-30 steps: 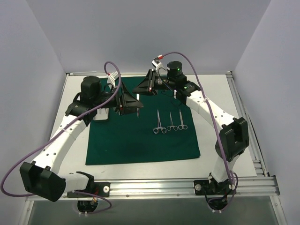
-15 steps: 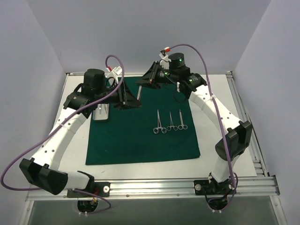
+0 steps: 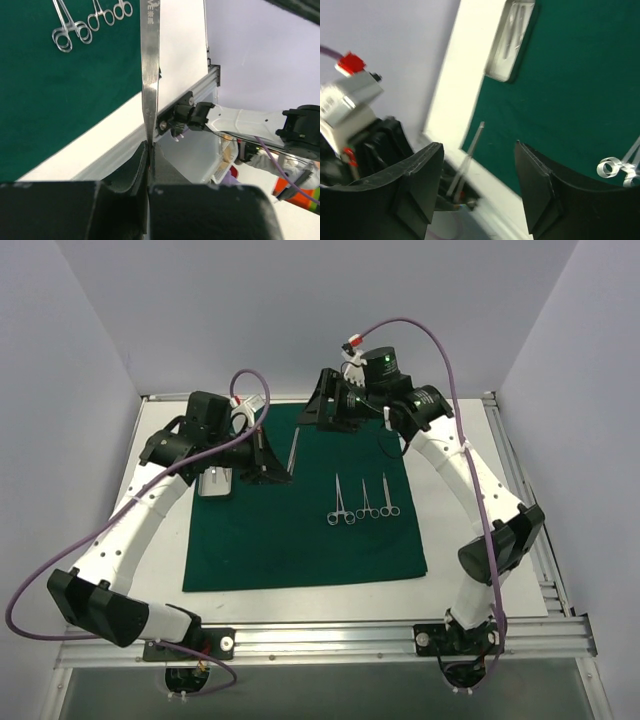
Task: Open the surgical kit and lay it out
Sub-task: Place the medical item in the surgical kit.
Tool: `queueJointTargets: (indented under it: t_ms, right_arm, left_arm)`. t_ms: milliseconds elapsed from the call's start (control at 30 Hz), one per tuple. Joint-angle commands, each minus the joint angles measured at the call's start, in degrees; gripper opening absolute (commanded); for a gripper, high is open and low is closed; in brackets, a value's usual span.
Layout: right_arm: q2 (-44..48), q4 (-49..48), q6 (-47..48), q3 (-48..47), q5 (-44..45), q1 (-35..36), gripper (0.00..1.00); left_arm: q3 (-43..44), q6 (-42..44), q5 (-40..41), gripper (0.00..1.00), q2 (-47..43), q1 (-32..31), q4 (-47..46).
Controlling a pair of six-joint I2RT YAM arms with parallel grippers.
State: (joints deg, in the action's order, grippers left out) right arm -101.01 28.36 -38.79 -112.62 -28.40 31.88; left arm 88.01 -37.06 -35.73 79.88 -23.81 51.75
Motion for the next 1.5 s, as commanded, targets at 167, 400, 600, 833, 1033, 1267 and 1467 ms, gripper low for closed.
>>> queueJointTargets:
  t_ms: [167, 400, 600, 833, 1033, 1267, 1467]
  right_arm:
    - [20.31, -7.16, 40.86, 19.87, 3.88, 6.08, 0.5]
    - [29.91, -14.12, 54.68, 28.25, -1.65, 11.71, 0.51]
    - [27.81, -9.65, 59.43, 24.91, -5.35, 17.15, 0.5]
    - [27.27, -3.05, 66.29, 23.32, -1.4, 22.69, 0.53]
    - [26.31, 1.51, 71.3, 21.74, 1.15, 24.37, 0.52]
    - [24.81, 3.98, 74.64, 21.65, 3.97, 28.23, 0.48]
    - [24.2, 4.95, 75.79, 22.09, 6.51, 30.26, 0.32]
  left_arm:
    - [0.85, -5.39, -14.1, 0.02, -4.38, 2.37, 11.69]
    - [-0.73, -1.45, -26.4, 0.02, -8.24, 2.28, 28.39]
    - [0.95, 10.16, -30.1, 0.02, -6.75, 1.84, 42.74]
    - [-3.01, 10.17, -34.32, 0.02, -8.24, 0.09, 43.0]
    - [-3.63, 8.94, -35.11, 0.02, -8.77, -2.72, 43.0]
    - [-1.88, 8.14, -35.2, 0.02, -7.63, -6.42, 43.0]
    - [-1.79, 7.62, -35.9, 0.02, -7.89, -7.04, 43.0]
